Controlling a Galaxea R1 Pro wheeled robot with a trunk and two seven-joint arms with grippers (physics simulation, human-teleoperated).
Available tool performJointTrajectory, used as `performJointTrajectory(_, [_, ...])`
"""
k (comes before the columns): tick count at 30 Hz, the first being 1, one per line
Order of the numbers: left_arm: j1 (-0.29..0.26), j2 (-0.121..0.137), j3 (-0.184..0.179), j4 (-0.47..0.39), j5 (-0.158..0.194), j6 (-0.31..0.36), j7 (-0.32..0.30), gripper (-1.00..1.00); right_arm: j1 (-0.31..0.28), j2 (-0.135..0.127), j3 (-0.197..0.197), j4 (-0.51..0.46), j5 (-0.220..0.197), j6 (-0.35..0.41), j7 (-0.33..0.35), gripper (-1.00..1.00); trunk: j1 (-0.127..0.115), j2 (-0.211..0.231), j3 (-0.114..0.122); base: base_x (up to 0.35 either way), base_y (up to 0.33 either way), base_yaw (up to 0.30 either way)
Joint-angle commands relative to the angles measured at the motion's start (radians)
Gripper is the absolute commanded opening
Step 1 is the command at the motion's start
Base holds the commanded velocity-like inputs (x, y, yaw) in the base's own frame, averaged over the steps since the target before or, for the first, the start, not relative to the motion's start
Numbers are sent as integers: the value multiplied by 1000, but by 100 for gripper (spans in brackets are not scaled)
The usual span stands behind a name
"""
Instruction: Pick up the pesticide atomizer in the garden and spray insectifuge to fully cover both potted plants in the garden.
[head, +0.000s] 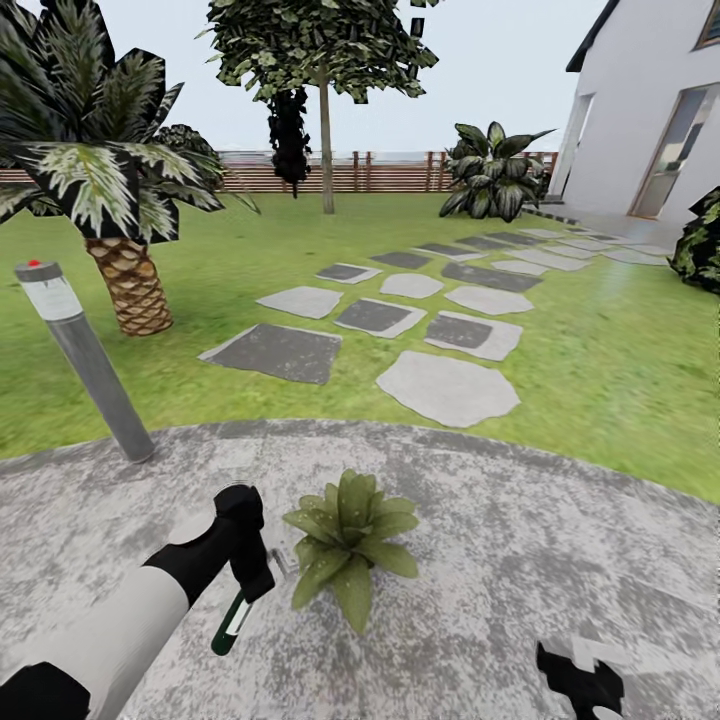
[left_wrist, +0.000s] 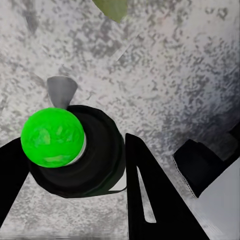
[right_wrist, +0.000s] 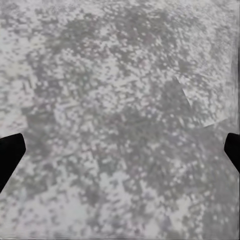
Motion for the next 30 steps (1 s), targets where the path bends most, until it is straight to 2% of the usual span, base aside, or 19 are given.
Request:
performJointTrajectory(1, [0, 0, -2, 22, -2, 8, 6, -100, -1, 0, -2, 1, 8, -4, 0, 100, -1, 0, -1, -77, -63, 0])
performJointTrajectory(4, [0, 3, 11, 75, 2, 7, 25, -100, -1, 1, -2, 0, 15, -4, -1, 100, -1, 0, -1, -32, -27, 0])
performJointTrajectory(6, [32, 6, 123, 94, 2, 0, 81, -100, -1, 7, -2, 0, 16, -4, -2, 100, -1, 0, -1, -3, -2, 64])
performJointTrajectory(7, [39, 6, 150, 95, 2, -3, 109, -100, -1, 11, -2, 0, 17, -4, -2, 100, -1, 0, -1, -1, -1, 191])
performJointTrajectory(9, [44, 1, 173, 96, 3, -4, 147, -100, -1, 16, -2, 1, 18, -3, -2, 100, -1, 0, -1, 0, 0, 235])
performJointTrajectory(12, [46, -8, 181, 94, 5, -4, 163, -100, -1, 18, -2, 1, 18, -3, -2, 100, -1, 0, -1, 0, 0, 266])
performJointTrajectory(17, [45, -28, 185, 83, 8, 0, 151, -100, -1, 19, -2, 1, 18, -3, -2, 100, -1, 0, -1, 0, 0, 275])
performJointTrajectory(24, [37, -47, 177, 82, -2, -2, 54, -100, -1, 19, -2, 1, 18, -3, -2, 100, -1, 0, -1, 66, -34, 277])
performJointTrajectory(30, [34, -48, 176, 82, -6, -3, 46, -100, -1, 19, -2, 1, 18, -3, -2, 100, -1, 0, -1, 136, -212, 147])
